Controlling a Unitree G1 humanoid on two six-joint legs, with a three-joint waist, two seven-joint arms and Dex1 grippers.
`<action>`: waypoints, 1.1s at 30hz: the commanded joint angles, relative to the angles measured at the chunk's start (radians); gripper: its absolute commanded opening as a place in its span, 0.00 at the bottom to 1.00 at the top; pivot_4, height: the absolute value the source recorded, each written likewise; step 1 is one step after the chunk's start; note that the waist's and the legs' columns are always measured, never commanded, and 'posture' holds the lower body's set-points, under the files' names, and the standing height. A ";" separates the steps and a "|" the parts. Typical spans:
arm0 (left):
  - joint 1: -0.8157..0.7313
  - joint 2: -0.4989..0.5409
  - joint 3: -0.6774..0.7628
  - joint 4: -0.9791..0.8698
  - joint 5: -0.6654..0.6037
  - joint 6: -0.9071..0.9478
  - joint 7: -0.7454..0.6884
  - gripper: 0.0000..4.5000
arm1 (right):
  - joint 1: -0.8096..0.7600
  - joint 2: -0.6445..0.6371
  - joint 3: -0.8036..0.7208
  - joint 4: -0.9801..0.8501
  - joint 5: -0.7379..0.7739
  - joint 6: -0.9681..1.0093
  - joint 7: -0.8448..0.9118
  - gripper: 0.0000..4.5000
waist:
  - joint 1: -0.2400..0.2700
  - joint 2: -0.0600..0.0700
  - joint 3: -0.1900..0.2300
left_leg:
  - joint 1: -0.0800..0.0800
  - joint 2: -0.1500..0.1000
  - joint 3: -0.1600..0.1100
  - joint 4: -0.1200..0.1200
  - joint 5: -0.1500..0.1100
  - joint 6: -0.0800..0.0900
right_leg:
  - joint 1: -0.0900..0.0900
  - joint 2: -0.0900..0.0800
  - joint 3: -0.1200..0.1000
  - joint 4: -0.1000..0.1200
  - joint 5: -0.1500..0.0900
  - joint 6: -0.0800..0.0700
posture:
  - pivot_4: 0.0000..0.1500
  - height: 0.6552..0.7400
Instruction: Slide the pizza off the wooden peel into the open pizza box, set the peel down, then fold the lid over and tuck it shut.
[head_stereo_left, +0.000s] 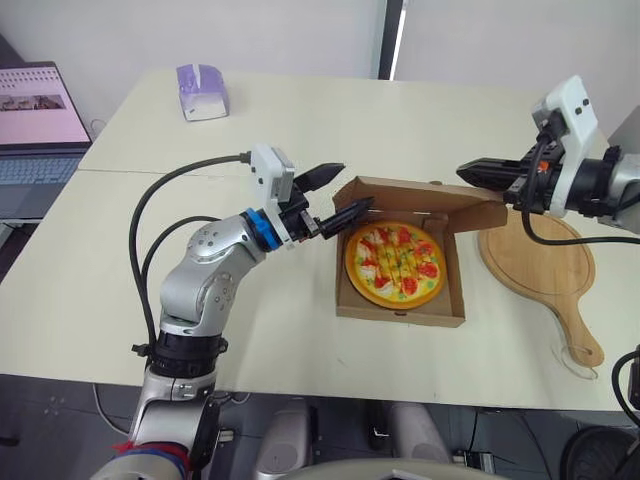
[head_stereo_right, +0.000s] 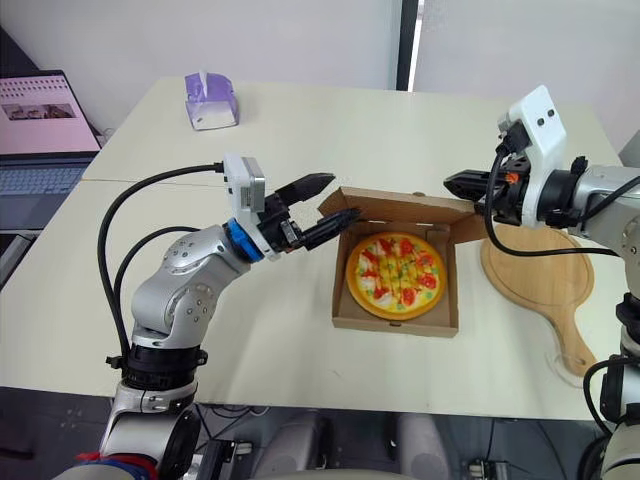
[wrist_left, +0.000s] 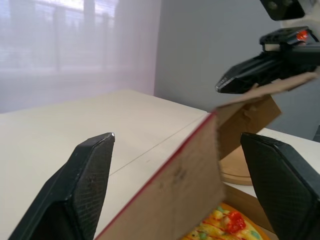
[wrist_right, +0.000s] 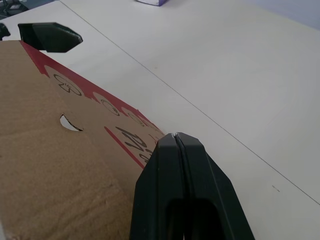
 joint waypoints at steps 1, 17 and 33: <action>-0.075 0.021 0.041 0.052 0.005 -0.050 -0.015 0.92 | -0.004 -0.022 0.004 -0.012 -0.003 -0.025 0.015 0.00 | -0.001 0.000 0.000 | 0.000 0.000 0.000 0.000 0.000 0.000 | 0.000 0.000 0.000 0.000 0.000 0.000 | 1.00 0.75; -0.282 0.161 0.047 0.290 -0.014 -0.044 -0.308 0.92 | 0.004 -0.023 0.011 -0.015 -0.006 -0.033 0.023 0.00 | -0.005 0.000 0.000 | -0.004 0.000 0.001 -0.001 0.002 -0.003 | -0.005 -0.001 0.000 0.000 0.000 0.000 | 1.00 0.75; -0.235 0.283 -0.078 0.350 0.180 -0.159 -0.475 1.00 | 0.000 -0.020 0.017 -0.015 -0.005 -0.028 0.022 0.00 | -0.013 0.000 0.000 | -0.008 -0.001 0.001 0.000 0.000 0.000 | -0.008 -0.001 0.000 0.000 0.000 0.000 | 1.00 0.75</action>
